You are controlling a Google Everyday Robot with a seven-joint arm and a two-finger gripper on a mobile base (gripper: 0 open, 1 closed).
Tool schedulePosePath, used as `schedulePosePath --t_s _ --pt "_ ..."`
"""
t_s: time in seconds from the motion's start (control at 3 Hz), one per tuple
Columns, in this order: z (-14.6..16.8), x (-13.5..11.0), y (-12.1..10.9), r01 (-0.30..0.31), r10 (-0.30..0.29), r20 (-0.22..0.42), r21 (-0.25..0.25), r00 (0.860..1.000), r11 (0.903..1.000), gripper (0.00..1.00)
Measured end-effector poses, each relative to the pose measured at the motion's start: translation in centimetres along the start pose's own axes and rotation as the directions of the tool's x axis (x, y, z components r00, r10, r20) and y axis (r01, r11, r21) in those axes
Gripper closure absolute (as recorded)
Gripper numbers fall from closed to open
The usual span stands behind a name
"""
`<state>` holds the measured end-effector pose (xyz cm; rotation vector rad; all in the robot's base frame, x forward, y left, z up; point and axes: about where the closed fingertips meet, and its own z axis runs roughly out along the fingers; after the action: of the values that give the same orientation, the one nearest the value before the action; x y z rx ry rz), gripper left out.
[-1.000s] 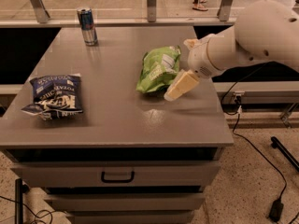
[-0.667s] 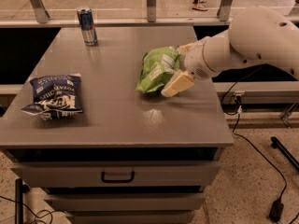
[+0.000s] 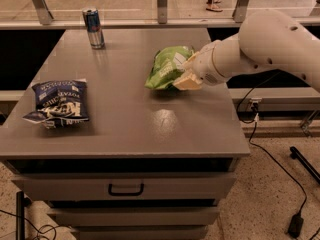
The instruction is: Move green rice chip bag near redbull can
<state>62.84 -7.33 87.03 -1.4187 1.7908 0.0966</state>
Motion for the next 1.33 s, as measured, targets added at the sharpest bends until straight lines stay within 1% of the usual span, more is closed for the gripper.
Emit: schedulePosePath --t_s 0.33,0.67,1.0,1.33 --pt "1.0 -1.3 -2.2 -0.051 0.047 0.074 0.050 0.996 0.9975 0.90" --pt "1.9 -3.3 -5.0 -0.058 0.044 0.148 0.096 0.988 0.9936 1.00" --pt "3.1 -5.4 -7.4 -0.058 0.031 0.212 0.122 0.977 0.9909 1.00" --pt "5.2 -7.7 -9.2 -0.051 0.019 0.266 0.114 0.964 0.9922 1.00"
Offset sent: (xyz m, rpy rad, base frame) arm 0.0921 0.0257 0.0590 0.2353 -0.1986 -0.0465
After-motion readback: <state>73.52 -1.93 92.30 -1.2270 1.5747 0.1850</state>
